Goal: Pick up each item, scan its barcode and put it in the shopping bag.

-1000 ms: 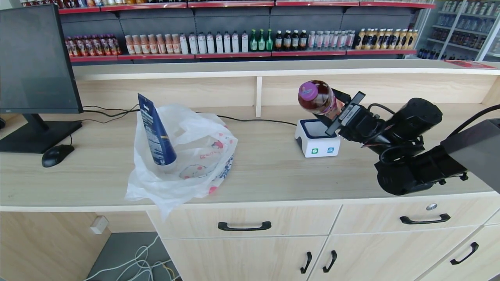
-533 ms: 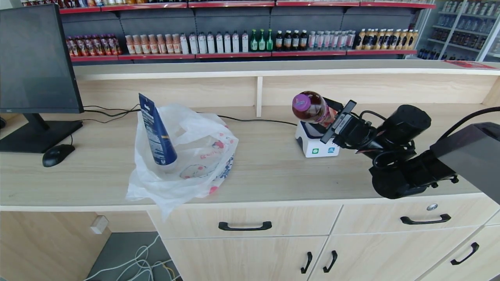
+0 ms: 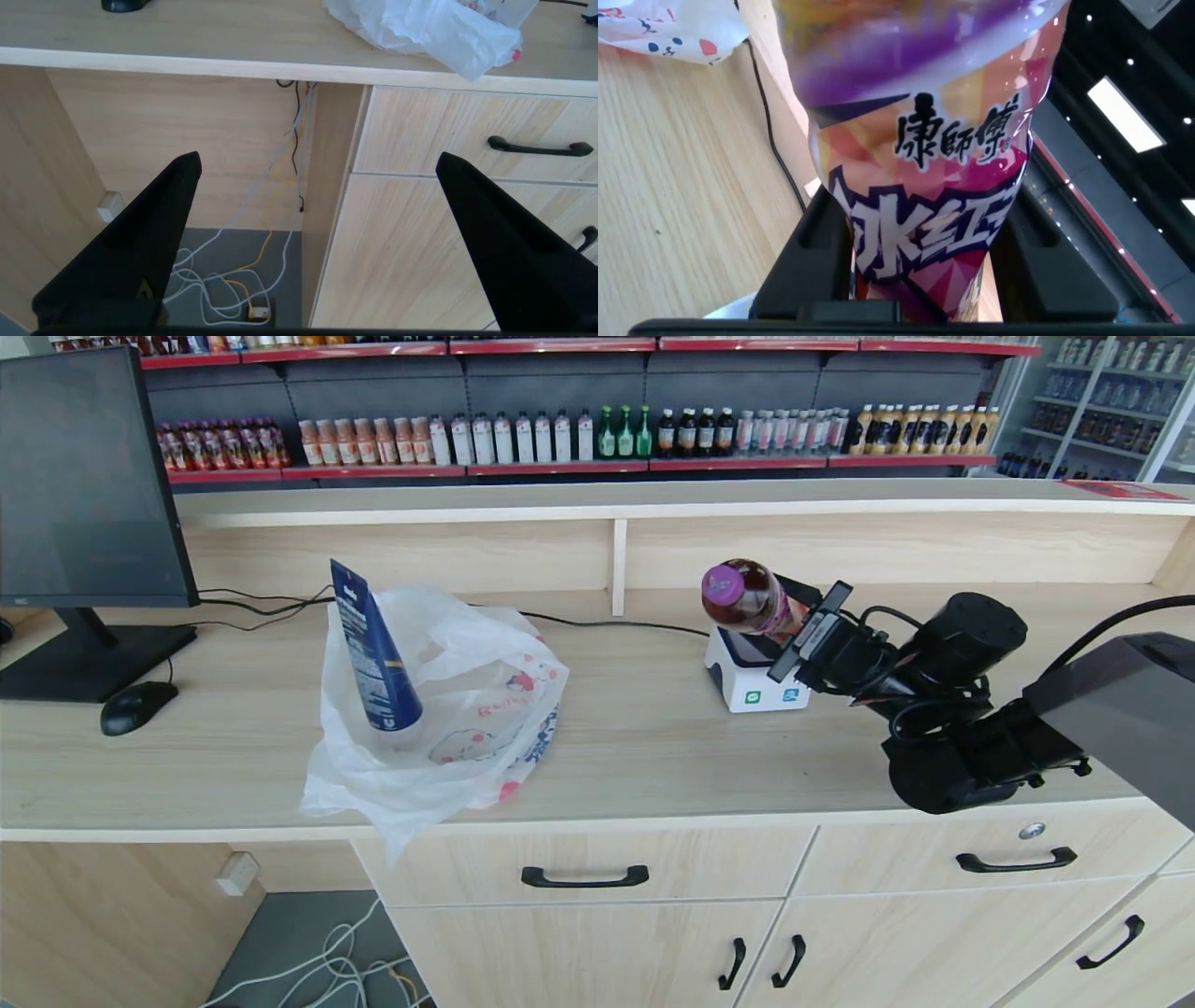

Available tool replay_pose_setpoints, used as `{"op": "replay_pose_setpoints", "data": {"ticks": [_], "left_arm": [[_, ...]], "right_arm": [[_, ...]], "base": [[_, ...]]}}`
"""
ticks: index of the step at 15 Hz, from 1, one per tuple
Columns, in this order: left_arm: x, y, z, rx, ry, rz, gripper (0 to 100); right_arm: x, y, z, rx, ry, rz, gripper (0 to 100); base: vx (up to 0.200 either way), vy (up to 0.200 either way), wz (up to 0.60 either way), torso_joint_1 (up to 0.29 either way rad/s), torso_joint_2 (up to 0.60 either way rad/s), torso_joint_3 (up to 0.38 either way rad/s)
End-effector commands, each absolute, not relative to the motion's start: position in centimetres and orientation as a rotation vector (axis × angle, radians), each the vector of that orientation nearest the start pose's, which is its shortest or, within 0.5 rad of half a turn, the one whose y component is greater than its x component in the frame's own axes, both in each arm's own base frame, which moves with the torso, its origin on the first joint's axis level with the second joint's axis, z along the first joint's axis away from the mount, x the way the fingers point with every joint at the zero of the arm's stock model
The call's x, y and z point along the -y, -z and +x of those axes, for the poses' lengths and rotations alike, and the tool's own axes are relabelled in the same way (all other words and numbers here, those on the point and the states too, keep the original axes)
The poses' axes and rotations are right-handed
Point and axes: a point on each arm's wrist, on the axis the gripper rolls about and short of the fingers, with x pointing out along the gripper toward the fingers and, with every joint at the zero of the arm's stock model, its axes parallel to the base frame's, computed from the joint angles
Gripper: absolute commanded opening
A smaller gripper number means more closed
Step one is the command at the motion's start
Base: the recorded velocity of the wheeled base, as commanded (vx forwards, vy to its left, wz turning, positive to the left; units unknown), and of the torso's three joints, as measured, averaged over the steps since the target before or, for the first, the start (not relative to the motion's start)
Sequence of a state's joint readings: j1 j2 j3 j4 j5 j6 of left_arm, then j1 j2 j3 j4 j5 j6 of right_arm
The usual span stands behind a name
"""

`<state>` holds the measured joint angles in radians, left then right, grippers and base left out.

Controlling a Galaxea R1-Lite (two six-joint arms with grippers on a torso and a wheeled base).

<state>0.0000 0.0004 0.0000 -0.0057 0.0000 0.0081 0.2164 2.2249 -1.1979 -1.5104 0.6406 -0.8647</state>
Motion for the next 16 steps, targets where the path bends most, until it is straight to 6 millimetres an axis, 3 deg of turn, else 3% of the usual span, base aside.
{"op": "replay_pose_setpoints", "data": {"ticks": [1,11,16], "left_arm": [[0.0,-7.6,-2.3,0.006,-0.002,0.009,100],[0.0,-7.6,-2.3,0.005,-0.002,0.009,100],[0.0,-7.6,-2.3,0.006,-0.002,0.008,100]], "right_arm": [[-10.5,-17.2,41.3,0.825,-0.579,-0.899,0],[-11.2,-17.3,41.3,0.834,-0.590,-0.875,0],[-12.3,-18.8,39.9,0.770,-0.424,-0.685,0]], "base": [[0.000,0.000,0.00,0.000,0.00,0.000],[0.000,0.000,0.00,0.000,0.00,0.000],[0.000,0.000,0.00,0.000,0.00,0.000]]}}
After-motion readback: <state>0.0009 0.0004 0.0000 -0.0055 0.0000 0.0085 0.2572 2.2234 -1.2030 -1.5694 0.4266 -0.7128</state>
